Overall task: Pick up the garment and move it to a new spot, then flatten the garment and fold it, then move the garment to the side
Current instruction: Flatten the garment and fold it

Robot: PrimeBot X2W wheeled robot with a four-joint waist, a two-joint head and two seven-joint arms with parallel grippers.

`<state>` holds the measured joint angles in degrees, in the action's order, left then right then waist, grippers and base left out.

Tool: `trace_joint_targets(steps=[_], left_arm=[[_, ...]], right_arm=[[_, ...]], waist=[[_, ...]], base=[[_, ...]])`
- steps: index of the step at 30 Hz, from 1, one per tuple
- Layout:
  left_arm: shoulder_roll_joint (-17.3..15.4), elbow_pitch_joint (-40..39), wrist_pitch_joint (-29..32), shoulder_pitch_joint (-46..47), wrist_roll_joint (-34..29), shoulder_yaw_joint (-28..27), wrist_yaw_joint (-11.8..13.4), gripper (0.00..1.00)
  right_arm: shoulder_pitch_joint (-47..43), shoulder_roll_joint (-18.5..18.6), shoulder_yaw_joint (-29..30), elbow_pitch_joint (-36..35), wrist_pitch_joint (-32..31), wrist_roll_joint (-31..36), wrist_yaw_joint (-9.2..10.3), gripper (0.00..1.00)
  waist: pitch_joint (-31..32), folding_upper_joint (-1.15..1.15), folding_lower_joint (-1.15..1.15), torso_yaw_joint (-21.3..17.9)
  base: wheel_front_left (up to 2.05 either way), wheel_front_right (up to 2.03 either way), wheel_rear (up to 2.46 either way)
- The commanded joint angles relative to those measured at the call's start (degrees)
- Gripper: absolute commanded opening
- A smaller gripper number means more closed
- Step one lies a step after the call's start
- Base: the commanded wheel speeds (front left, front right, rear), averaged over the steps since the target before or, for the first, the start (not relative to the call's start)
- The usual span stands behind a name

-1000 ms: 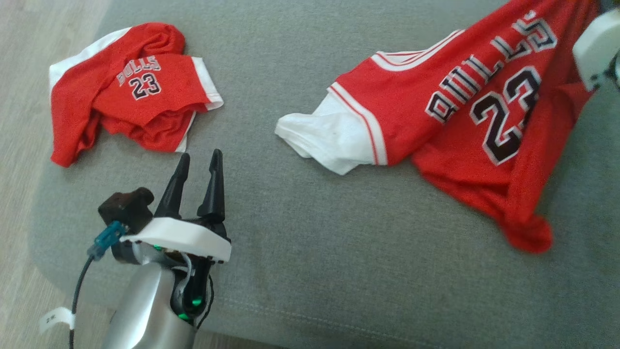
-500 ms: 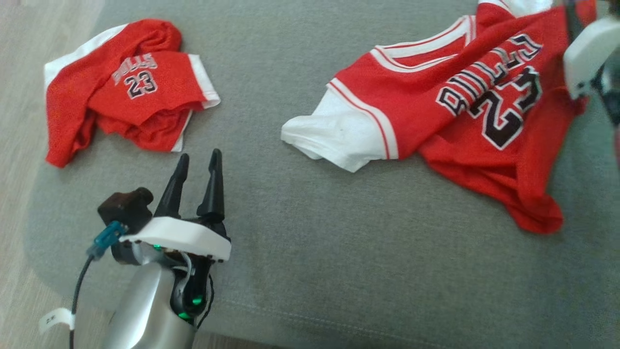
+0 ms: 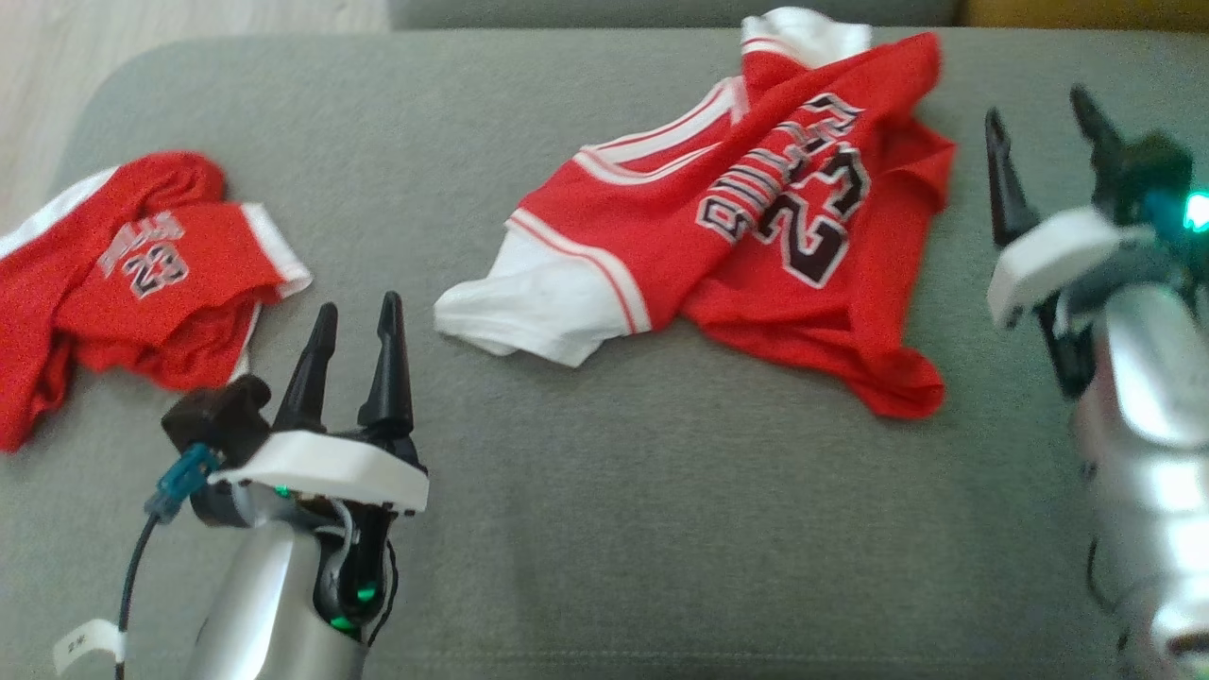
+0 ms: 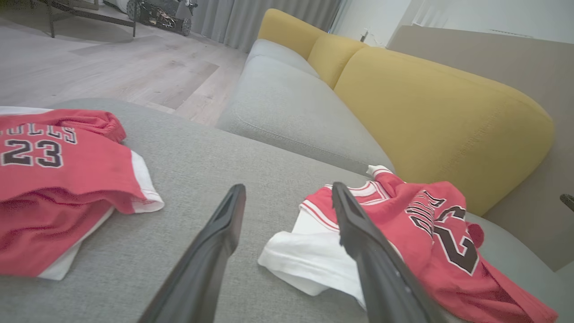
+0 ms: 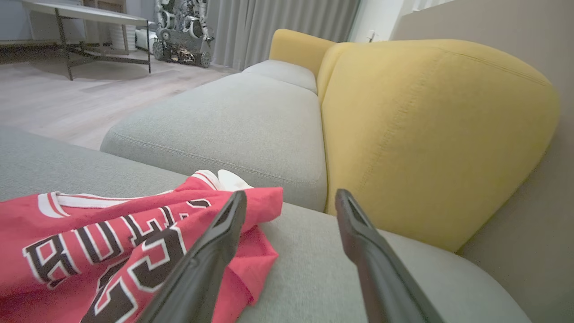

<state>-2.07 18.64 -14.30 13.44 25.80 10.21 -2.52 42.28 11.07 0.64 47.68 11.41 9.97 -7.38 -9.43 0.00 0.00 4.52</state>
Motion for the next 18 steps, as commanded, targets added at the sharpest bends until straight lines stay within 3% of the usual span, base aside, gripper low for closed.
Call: trace_joint_targets(steps=[1,12,18], left_arm=[[-0.8,-2.2,-0.7,0.3,-0.3,-2.1,0.4,1.0],[-0.8,-3.3,-0.7,-1.3,-0.3,-2.6,1.0,1.0],[-0.8,-2.9,-0.7,-2.3,-1.2,-2.5,0.7,1.0]], right_arm=[[-2.3,-1.3,-0.2,-4.0,0.7,-0.8,-0.11,1.0],[-25.2,-7.3,3.1,-27.3,-0.2,-3.1,-0.11,1.0],[-34.2,-8.1,2.7,-33.8,-1.7,-4.3,-0.11,1.0]], waist=[[2.3,0.0,0.0,-2.8],[3.8,0.0,0.0,-5.7],[4.2,0.0,0.0,-5.9]], base=[[0.0,0.0,0.0],[0.0,0.0,0.0],[0.0,0.0,0.0]])
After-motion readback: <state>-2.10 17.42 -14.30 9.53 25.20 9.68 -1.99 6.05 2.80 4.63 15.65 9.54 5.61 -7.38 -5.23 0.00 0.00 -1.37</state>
